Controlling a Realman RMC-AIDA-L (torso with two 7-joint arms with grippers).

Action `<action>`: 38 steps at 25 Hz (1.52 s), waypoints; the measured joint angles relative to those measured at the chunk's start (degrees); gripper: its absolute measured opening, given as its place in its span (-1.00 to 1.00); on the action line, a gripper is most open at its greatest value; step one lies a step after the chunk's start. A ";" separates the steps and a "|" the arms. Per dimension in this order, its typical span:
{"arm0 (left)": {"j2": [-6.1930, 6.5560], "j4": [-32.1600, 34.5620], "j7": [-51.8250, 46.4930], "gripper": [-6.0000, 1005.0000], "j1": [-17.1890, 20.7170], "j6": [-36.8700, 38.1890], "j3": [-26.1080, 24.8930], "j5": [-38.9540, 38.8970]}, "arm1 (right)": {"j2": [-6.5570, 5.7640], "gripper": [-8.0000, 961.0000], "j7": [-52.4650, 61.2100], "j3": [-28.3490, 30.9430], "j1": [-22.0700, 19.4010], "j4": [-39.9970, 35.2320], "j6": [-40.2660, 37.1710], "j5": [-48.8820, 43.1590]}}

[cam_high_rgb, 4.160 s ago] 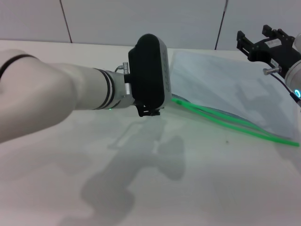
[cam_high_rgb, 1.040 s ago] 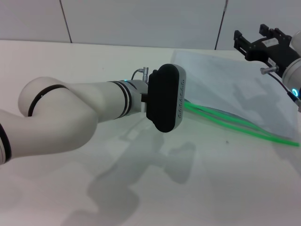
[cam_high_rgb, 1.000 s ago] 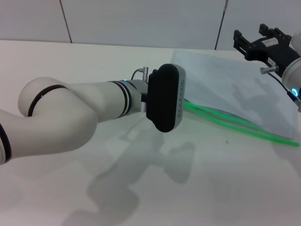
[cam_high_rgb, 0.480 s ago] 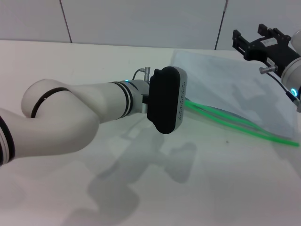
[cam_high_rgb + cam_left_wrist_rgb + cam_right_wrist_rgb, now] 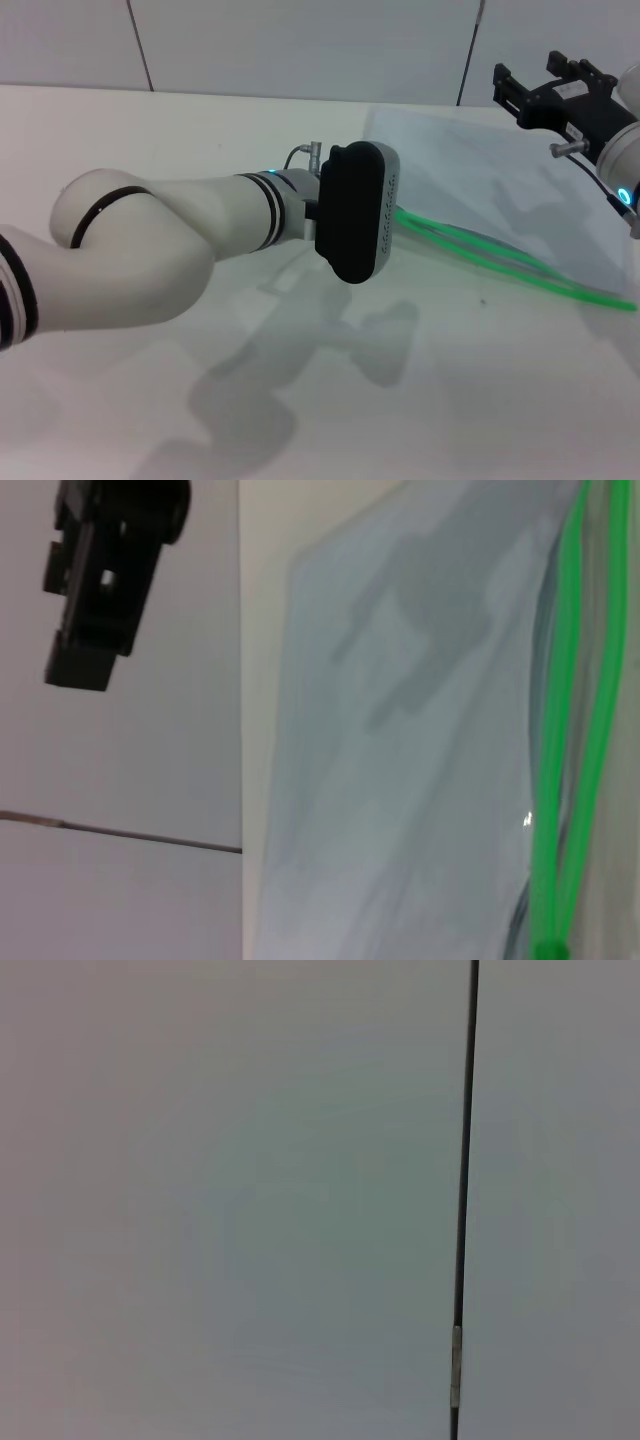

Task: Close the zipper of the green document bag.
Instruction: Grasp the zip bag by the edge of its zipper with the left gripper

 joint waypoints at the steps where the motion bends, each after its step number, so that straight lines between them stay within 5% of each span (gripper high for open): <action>1: 0.00 -0.32 0.00 -0.01 -0.16 -0.19 0.14 -0.22 | 0.00 0.50 0.00 -0.02 0.00 0.00 0.00 0.00; 11: -0.04 -1.59 0.04 -0.39 -0.97 -1.40 1.05 -0.78 | 0.00 0.50 0.00 -0.16 0.05 -0.34 0.00 0.00; 30: -0.02 -2.25 0.00 -0.84 -1.05 -4.68 2.39 -2.29 | 0.00 0.49 0.00 -0.23 0.09 -0.43 0.00 0.00; 38: 0.07 -2.21 0.06 -0.89 -0.14 -5.99 2.38 -2.35 | -0.11 0.49 0.39 -0.93 0.05 -0.38 -0.73 -0.01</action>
